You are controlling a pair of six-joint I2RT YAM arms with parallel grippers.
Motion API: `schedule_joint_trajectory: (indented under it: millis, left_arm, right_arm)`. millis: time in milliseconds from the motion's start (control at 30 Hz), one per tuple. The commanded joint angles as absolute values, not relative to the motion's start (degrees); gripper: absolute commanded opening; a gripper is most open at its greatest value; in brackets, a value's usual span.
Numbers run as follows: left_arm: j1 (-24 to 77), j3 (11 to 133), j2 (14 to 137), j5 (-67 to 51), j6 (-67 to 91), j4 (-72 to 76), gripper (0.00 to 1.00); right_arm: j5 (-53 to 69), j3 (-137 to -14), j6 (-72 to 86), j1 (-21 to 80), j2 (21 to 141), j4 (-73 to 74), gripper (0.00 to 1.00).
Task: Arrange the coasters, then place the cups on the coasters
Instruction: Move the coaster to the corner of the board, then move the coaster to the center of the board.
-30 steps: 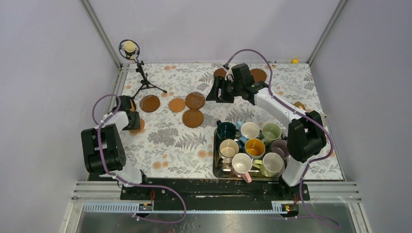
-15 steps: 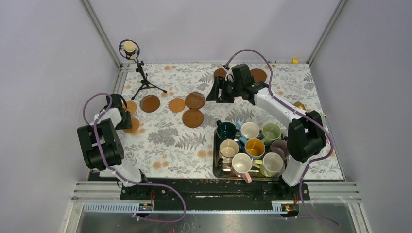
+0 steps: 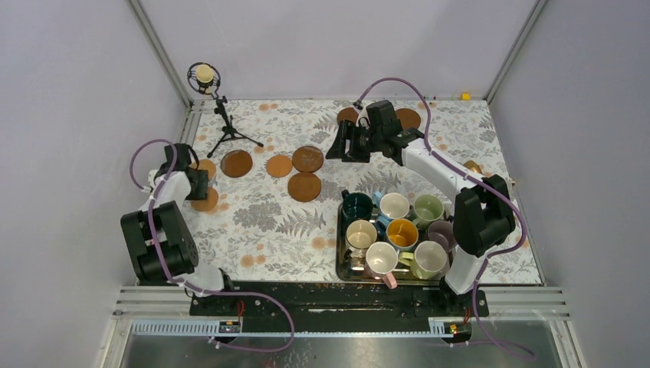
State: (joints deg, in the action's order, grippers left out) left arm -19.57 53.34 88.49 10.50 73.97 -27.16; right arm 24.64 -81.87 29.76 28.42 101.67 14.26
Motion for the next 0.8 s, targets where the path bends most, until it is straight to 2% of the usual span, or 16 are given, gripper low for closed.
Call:
schedule_joint_trajectory:
  millis: [0,167,367,567,767]
  left_arm:
    - [-15.89,55.69,82.27,4.72,70.43,-25.67,0.45]
    - [-8.78,53.8,80.72,-4.65,69.1,-20.14,0.46]
    - [-0.49,53.88,86.26,-16.75,64.68,-8.5,0.47]
    - [9.44,58.35,92.75,-17.53,62.93,-5.62,0.47]
    - [14.07,61.33,99.97,-17.56,62.82,-3.86,0.47]
  right_arm:
    - [24.38,-82.26,28.7,27.99,98.3,12.54,0.73]
    - [23.73,-81.86,29.37,28.04,97.07,12.57,0.73]
    - [19.94,-81.44,29.6,27.86,93.82,13.43,0.73]
    - [17.68,-79.59,27.95,27.53,90.06,14.26,0.73]
    - [17.05,-79.1,27.25,27.42,89.45,14.75,0.73]
